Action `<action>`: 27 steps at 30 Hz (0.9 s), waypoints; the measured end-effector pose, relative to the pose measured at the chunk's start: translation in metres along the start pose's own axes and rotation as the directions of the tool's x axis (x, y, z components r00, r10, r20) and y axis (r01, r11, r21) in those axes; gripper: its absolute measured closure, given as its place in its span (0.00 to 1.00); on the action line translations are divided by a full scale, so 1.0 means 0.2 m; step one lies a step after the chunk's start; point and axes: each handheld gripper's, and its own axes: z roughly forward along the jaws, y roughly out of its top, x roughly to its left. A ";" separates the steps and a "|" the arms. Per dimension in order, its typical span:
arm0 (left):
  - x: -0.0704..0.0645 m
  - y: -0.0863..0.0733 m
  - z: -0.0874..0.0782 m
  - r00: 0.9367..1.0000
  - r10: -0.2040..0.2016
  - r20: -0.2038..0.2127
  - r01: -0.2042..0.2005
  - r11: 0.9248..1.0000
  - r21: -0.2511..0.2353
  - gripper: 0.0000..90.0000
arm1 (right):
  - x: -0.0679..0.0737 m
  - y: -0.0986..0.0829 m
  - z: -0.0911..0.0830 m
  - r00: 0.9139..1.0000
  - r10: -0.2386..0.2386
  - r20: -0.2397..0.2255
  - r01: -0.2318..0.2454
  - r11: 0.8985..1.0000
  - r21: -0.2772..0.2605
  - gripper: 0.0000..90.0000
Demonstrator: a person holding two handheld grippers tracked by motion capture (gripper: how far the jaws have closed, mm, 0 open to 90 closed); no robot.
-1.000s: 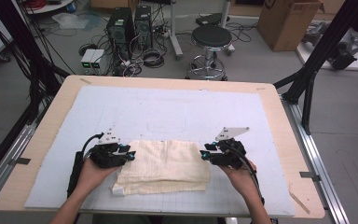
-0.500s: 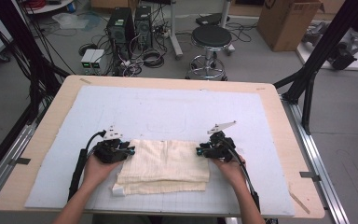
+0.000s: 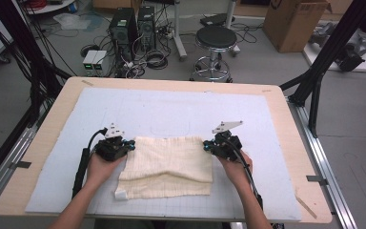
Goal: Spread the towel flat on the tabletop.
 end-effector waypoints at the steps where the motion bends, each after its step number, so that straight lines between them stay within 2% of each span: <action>1: 0.01 0.02 0.01 1.000 -0.003 -0.010 0.003 1.000 -0.014 0.97 | 0.00 0.01 0.00 1.000 -0.001 0.008 0.001 1.000 0.001 0.96; 2: 0.02 0.05 0.01 1.000 -0.011 -0.018 0.011 0.999 -0.035 0.97 | -0.01 0.02 0.01 1.000 0.000 0.018 0.000 1.000 0.000 0.96; 6: 0.06 0.15 0.05 0.999 -0.006 -0.054 0.004 0.999 -0.042 0.97 | -0.06 0.08 0.02 0.998 0.017 0.060 -0.016 1.000 -0.021 0.96; 10: 0.11 0.25 0.10 0.996 -0.037 -0.081 0.031 0.996 -0.078 0.97 | -0.11 0.16 0.03 0.995 0.037 0.095 -0.034 0.999 -0.031 0.96; 12: 0.14 0.30 0.14 0.994 -0.050 -0.093 0.042 0.995 -0.089 0.97 | -0.14 0.20 0.05 0.992 0.032 0.126 -0.028 0.999 -0.029 0.96; 13: 0.15 0.32 0.16 0.992 -0.057 -0.109 0.047 0.994 -0.094 0.96 | -0.16 0.21 0.06 0.988 0.032 0.149 -0.028 0.999 -0.031 0.94; 14: 0.16 0.33 0.18 0.989 -0.069 -0.132 0.056 0.993 -0.102 0.92 | -0.18 0.23 0.07 0.983 0.036 0.178 -0.030 0.999 -0.035 0.83; 15: 0.17 0.33 0.20 0.987 -0.092 -0.129 0.080 0.992 -0.096 0.81 | -0.19 0.24 0.08 0.977 0.052 0.208 -0.043 0.998 -0.046 0.73; 16: 0.19 0.33 0.20 0.987 -0.111 -0.114 0.101 0.991 -0.089 0.75 | -0.21 0.24 0.09 0.979 0.071 0.192 -0.061 0.997 -0.053 0.73; 17: 0.19 0.32 0.20 0.988 -0.114 -0.105 0.105 0.991 -0.086 0.72 | -0.23 0.23 0.09 0.981 0.081 0.179 -0.070 0.995 -0.064 0.71; 19: 0.20 0.31 0.19 0.992 -0.084 -0.090 0.079 0.995 -0.056 0.71 | -0.24 0.22 0.09 0.984 0.094 0.152 -0.086 0.994 -0.062 0.69; 21: 0.19 0.30 0.16 0.994 -0.083 -0.075 0.078 0.995 -0.066 0.69 | -0.24 0.21 0.08 0.989 0.098 0.111 -0.092 0.994 -0.056 0.68; 23: 0.19 0.29 0.13 0.995 -0.087 -0.044 0.084 0.994 -0.069 0.69 | -0.23 0.20 0.07 0.991 0.091 0.097 -0.086 0.995 -0.058 0.67; 25: 0.16 0.29 0.10 0.998 -0.060 -0.037 0.056 0.995 -0.084 0.68 | -0.21 0.19 0.04 0.994 0.088 0.068 -0.082 0.993 -0.079 0.65; 27: 0.14 0.27 0.06 0.999 -0.050 -0.005 0.050 0.994 -0.093 0.67 | -0.18 0.19 0.01 0.996 0.079 0.049 -0.074 0.993 -0.092 0.65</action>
